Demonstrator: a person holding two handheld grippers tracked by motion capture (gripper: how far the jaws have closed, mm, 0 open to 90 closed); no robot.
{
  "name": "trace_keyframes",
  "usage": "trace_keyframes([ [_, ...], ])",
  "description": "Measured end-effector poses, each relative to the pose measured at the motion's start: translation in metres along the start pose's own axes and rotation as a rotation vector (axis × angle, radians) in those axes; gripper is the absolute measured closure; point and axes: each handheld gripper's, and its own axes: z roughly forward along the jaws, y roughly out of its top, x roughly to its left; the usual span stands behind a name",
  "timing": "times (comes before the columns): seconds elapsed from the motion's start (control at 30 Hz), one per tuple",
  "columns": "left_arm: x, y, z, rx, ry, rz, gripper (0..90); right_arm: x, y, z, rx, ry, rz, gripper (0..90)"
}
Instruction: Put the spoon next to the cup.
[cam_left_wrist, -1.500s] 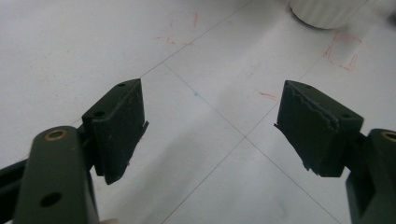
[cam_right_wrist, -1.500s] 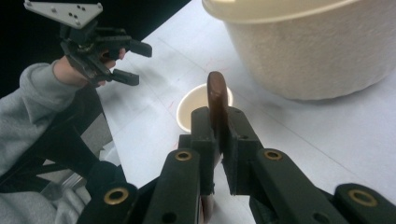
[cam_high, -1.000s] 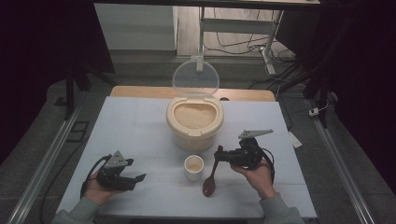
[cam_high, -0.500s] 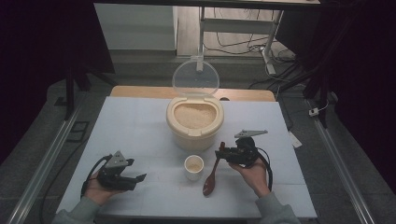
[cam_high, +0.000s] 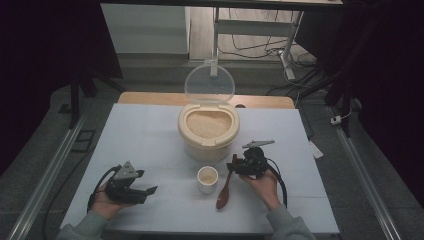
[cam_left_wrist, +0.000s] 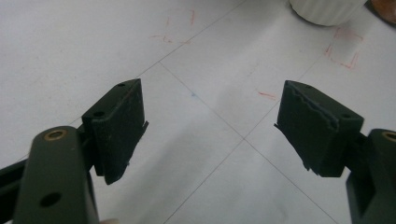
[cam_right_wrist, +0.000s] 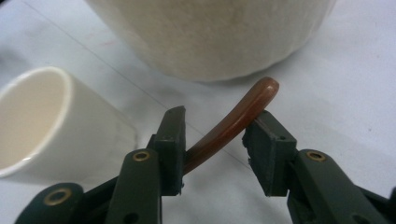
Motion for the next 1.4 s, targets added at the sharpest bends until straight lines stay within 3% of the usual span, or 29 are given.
trace_keyframes([
  [0.4,0.000,0.000,0.000,0.000,-0.002,0.002,23.0,0.004,-0.002,0.015,0.052,-0.081,0.012,51.8],
  [0.7,0.000,0.000,0.000,0.000,-0.001,0.003,23.0,0.004,-0.003,0.013,0.027,-0.121,0.018,44.8],
  [0.83,0.000,-0.001,-0.001,-0.005,0.001,-0.001,23.0,0.004,-0.003,0.002,-0.030,-0.106,-0.018,46.2],
  [1.1,0.000,-0.001,-0.002,-0.014,0.006,-0.007,22.9,0.008,-0.006,-0.020,-0.128,-0.025,-0.148,45.0],
  [1.4,0.000,-0.002,-0.003,-0.021,0.009,-0.025,20.7,0.007,-0.018,-0.043,-0.206,0.040,-0.225,44.9],
])
